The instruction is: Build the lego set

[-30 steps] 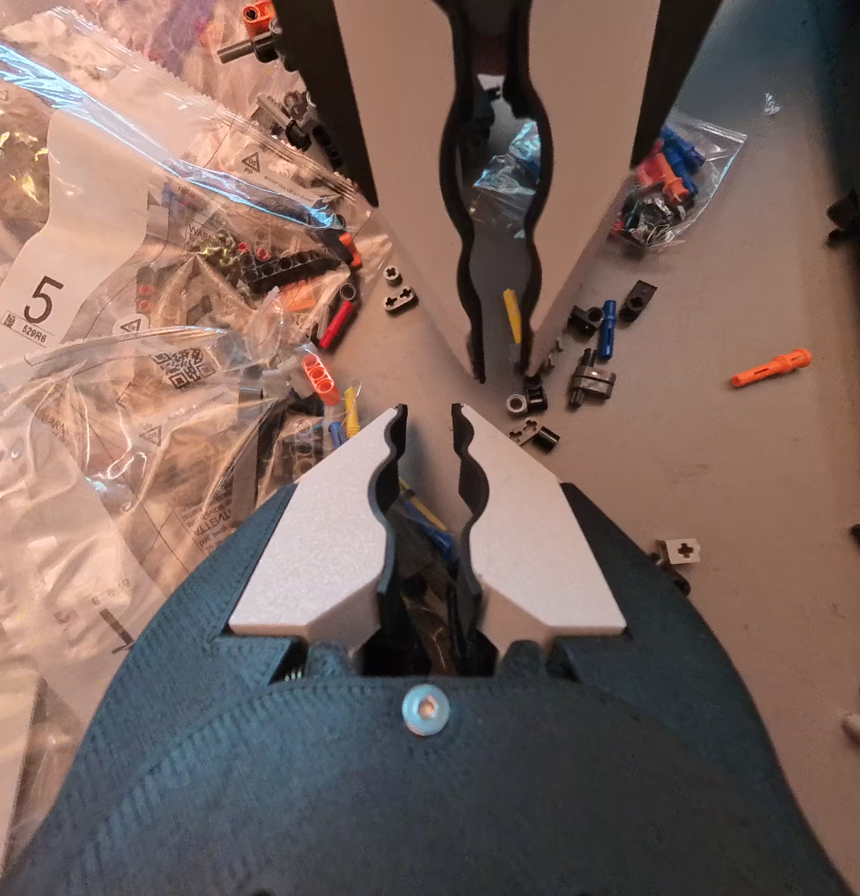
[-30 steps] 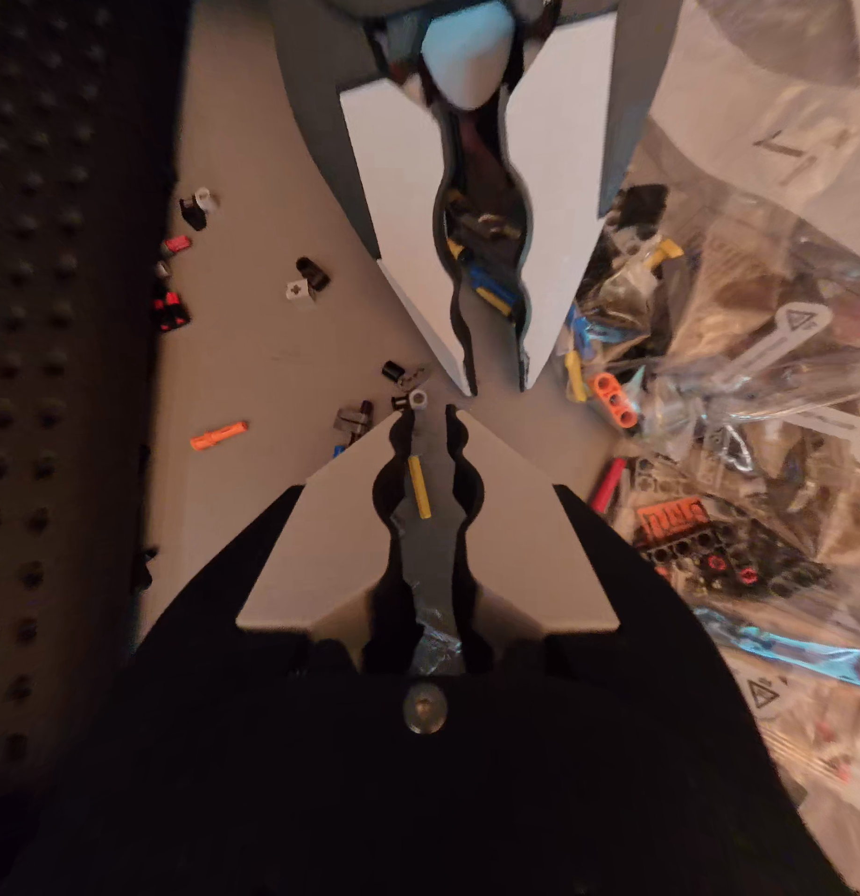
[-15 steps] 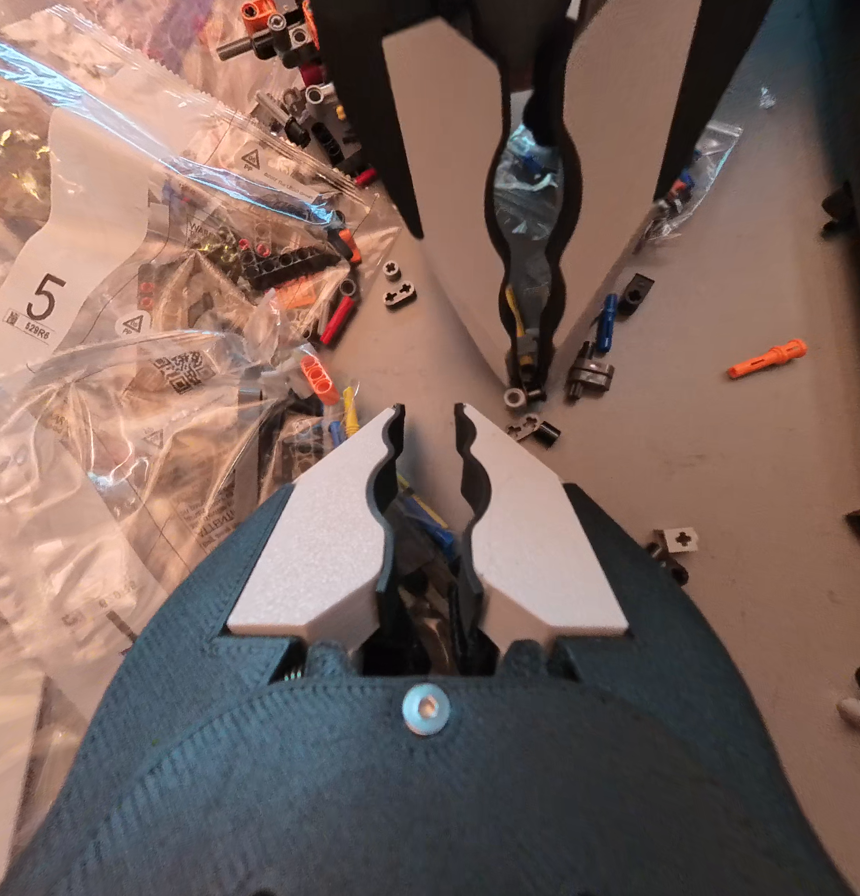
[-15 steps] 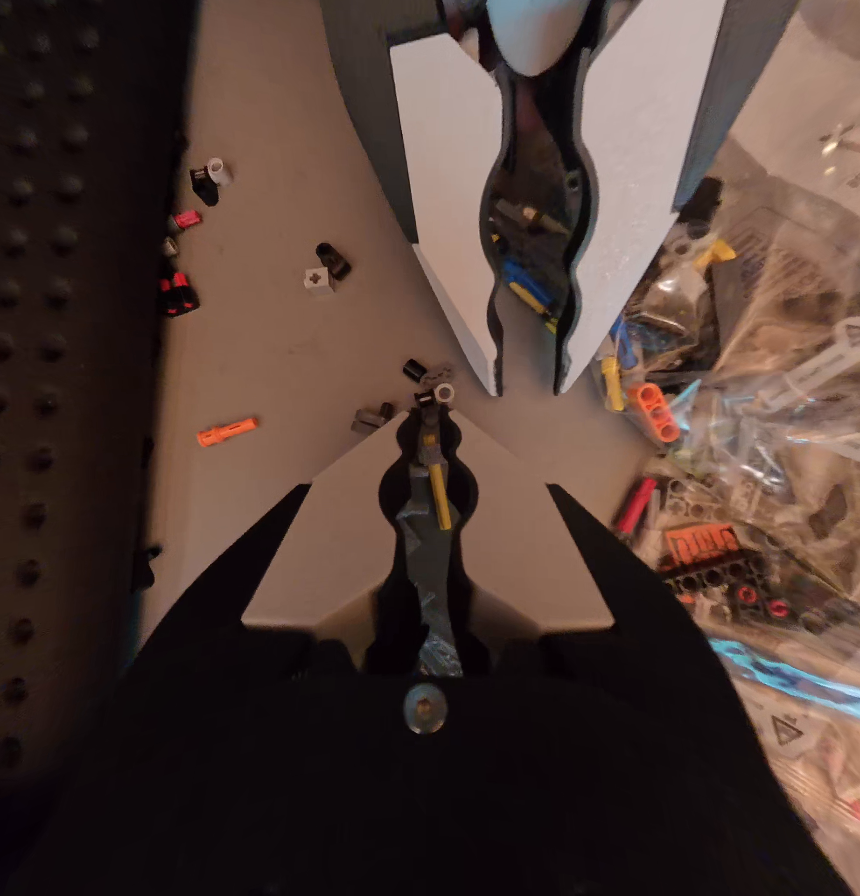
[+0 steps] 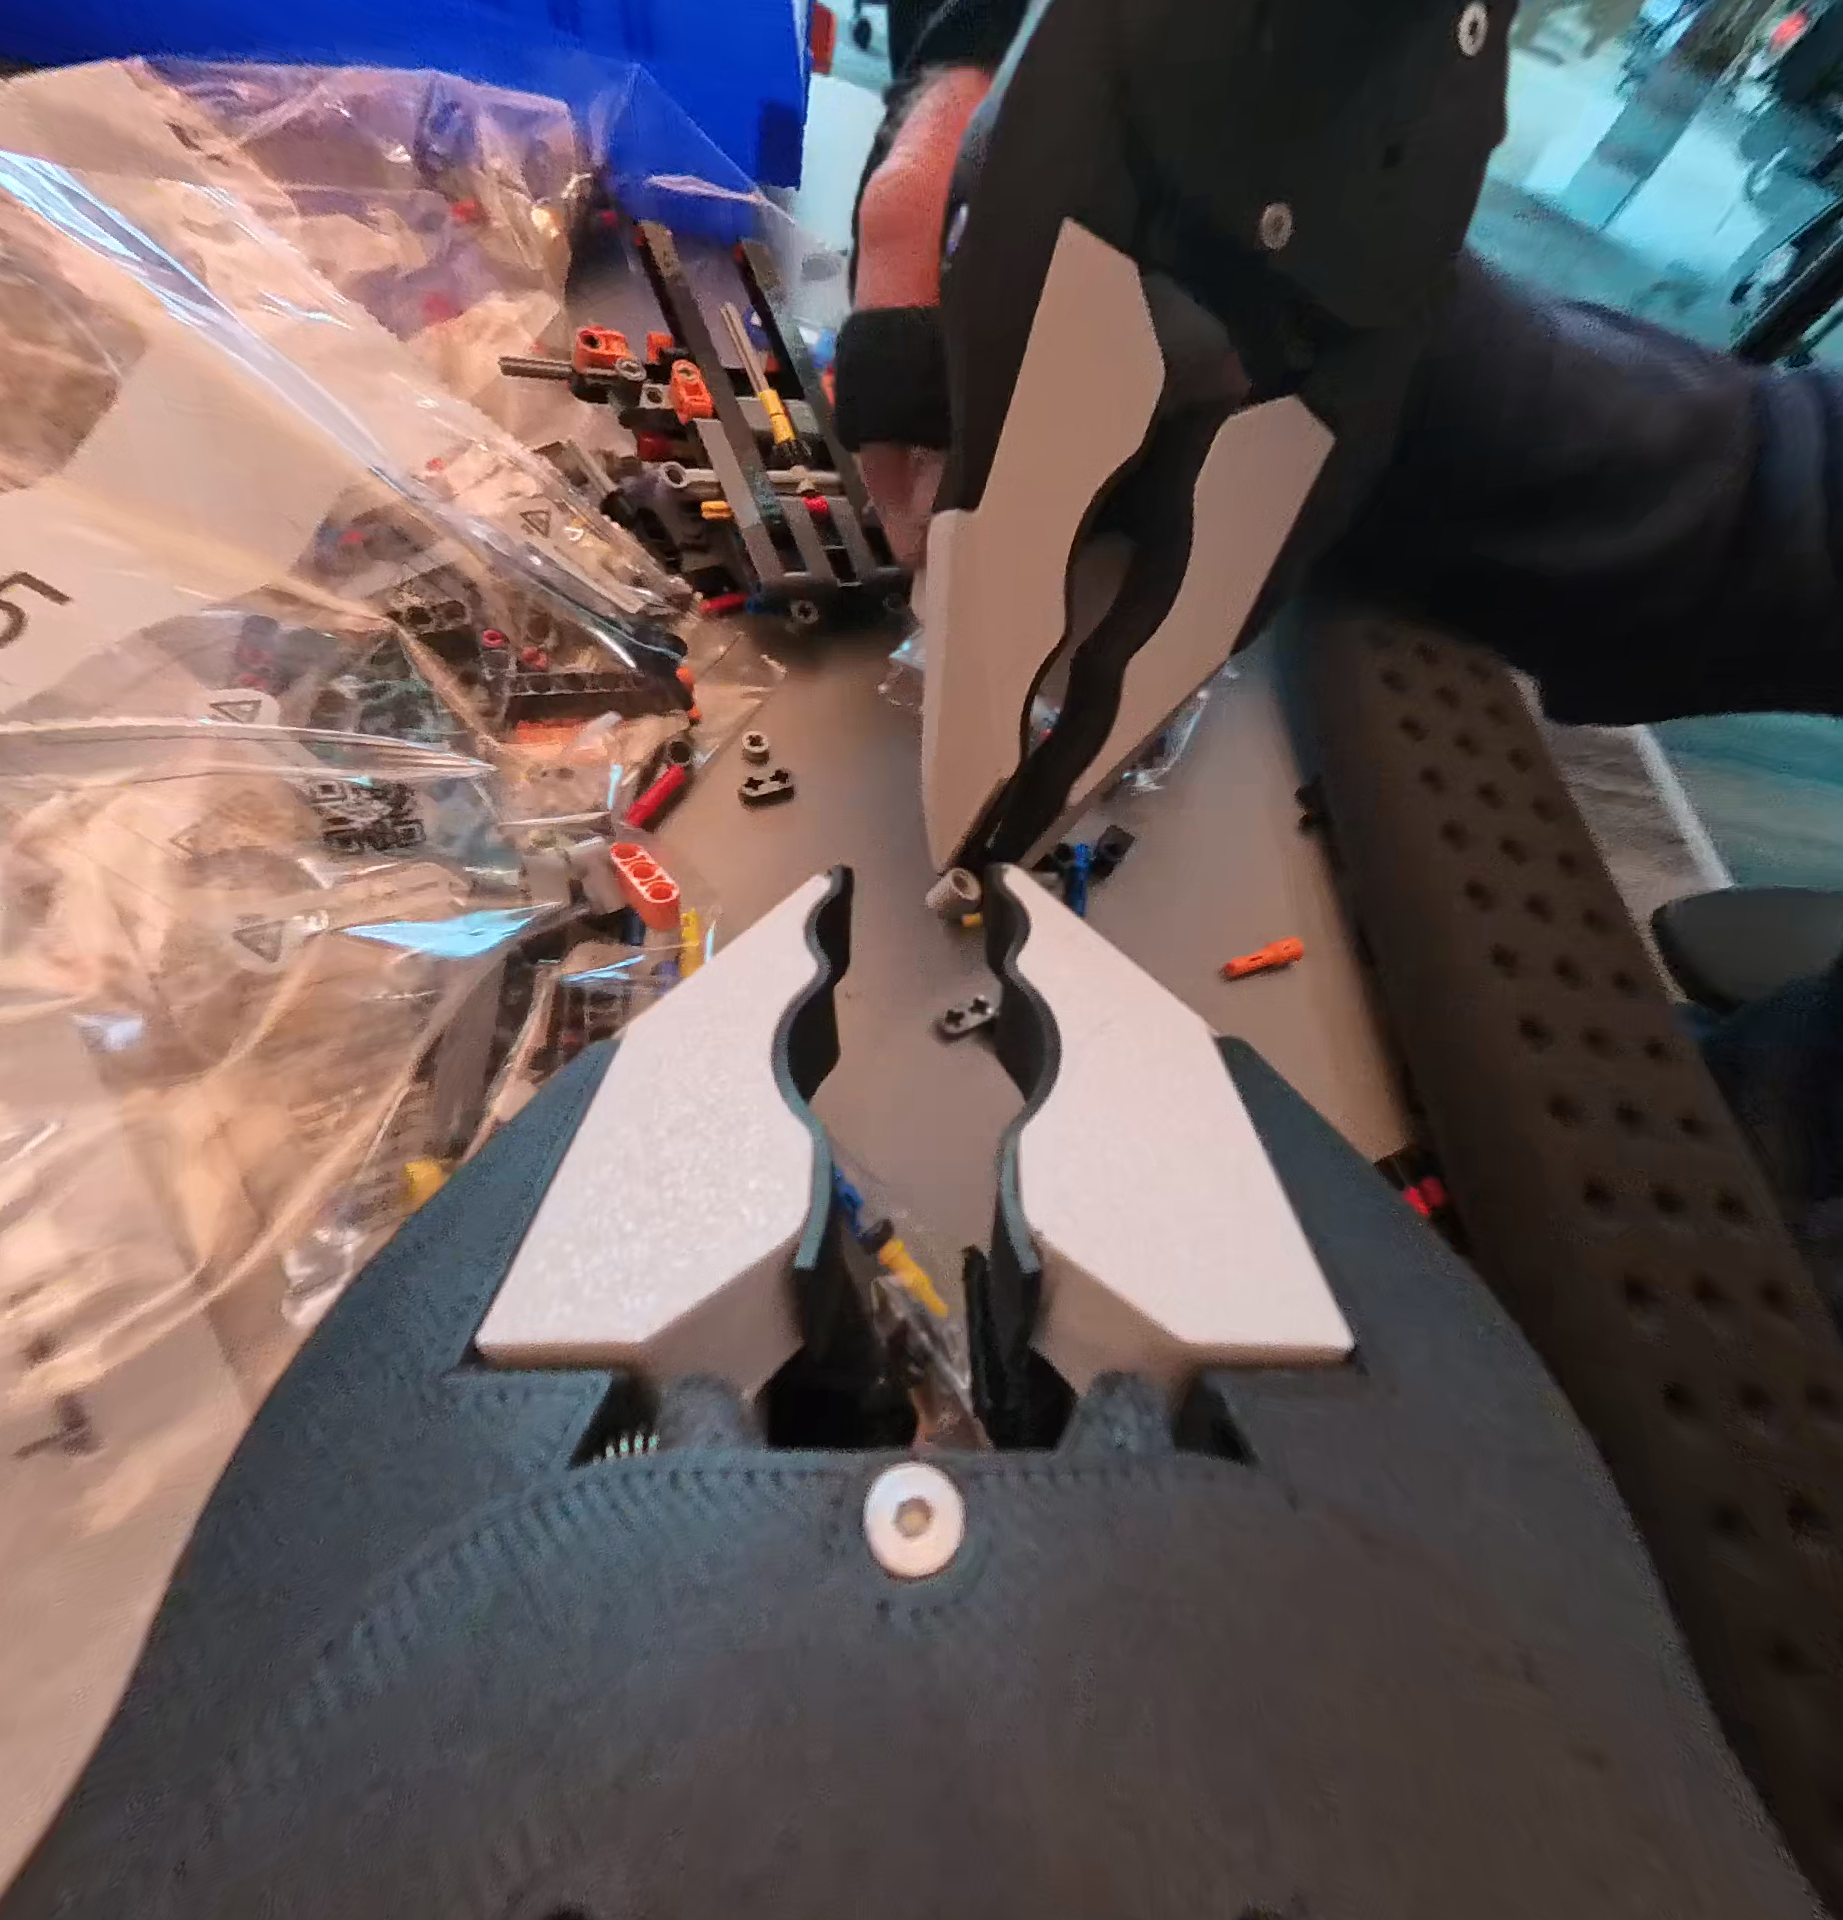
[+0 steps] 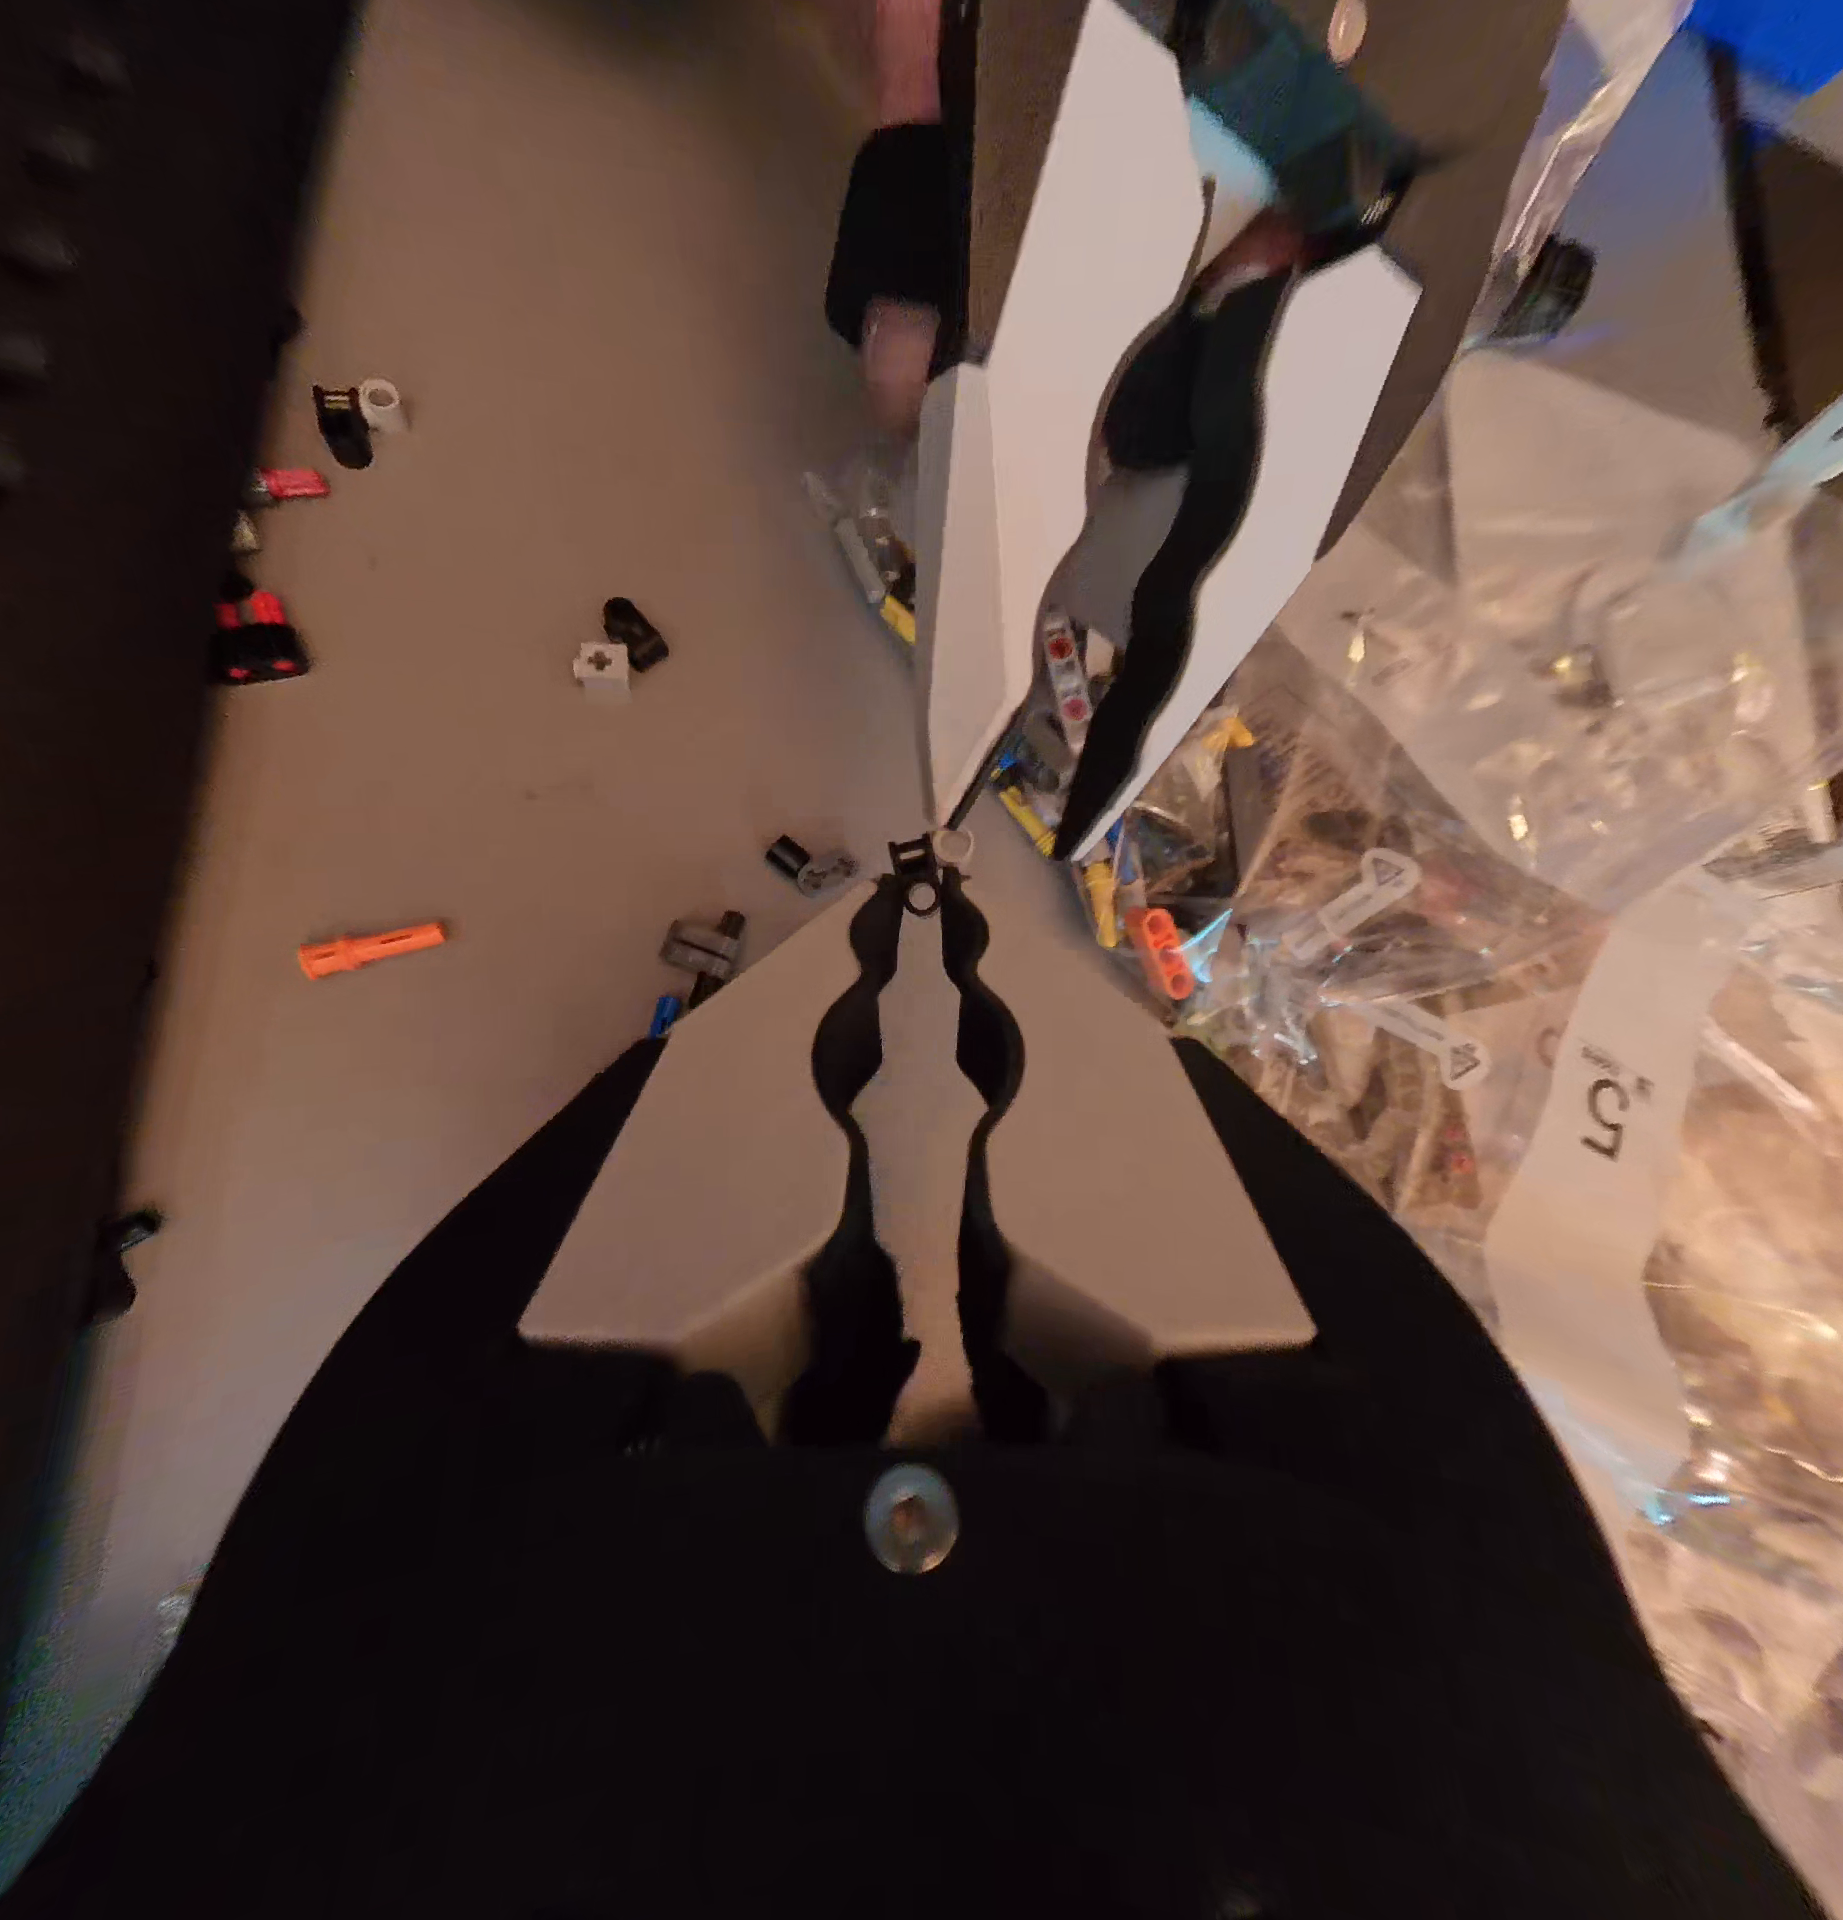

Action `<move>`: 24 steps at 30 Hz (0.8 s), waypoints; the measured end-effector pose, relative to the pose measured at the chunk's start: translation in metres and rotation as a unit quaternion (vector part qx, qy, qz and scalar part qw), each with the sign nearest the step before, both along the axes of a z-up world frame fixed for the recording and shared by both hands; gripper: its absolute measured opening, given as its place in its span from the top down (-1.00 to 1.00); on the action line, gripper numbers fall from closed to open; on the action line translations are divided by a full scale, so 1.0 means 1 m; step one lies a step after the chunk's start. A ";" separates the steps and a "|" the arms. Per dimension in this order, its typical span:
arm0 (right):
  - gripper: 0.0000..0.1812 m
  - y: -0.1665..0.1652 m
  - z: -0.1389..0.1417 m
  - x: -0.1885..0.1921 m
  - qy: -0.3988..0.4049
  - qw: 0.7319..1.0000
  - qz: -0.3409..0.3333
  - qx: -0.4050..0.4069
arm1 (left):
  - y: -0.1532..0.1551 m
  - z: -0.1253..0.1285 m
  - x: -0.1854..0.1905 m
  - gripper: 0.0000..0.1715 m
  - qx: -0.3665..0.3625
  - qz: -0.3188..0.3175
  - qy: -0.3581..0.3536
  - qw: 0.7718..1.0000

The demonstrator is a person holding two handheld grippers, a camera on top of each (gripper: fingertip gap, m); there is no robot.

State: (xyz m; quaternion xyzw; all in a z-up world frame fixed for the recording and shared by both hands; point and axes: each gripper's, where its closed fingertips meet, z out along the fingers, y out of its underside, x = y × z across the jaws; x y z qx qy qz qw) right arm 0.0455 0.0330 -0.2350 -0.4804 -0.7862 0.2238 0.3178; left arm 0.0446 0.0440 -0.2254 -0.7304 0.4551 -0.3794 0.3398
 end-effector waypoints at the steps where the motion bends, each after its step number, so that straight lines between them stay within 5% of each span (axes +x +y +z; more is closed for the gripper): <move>1: 0.95 0.000 0.002 -0.001 0.004 1.000 -0.001 0.010 | -0.001 -0.001 0.001 0.73 -0.007 -0.002 -0.001 1.000; 5: 0.95 0.001 0.004 -0.003 0.010 0.999 0.000 0.036 | -0.007 0.001 0.008 0.92 -0.020 -0.016 -0.015 1.000; 19: 0.91 0.014 0.016 -0.007 0.045 0.997 -0.046 0.038 | 0.013 0.022 -0.004 1.00 0.007 0.041 -0.049 0.998; 24: 0.92 0.021 0.008 -0.003 0.023 0.997 -0.066 0.033 | 0.018 0.008 -0.008 1.00 0.010 0.056 -0.009 0.998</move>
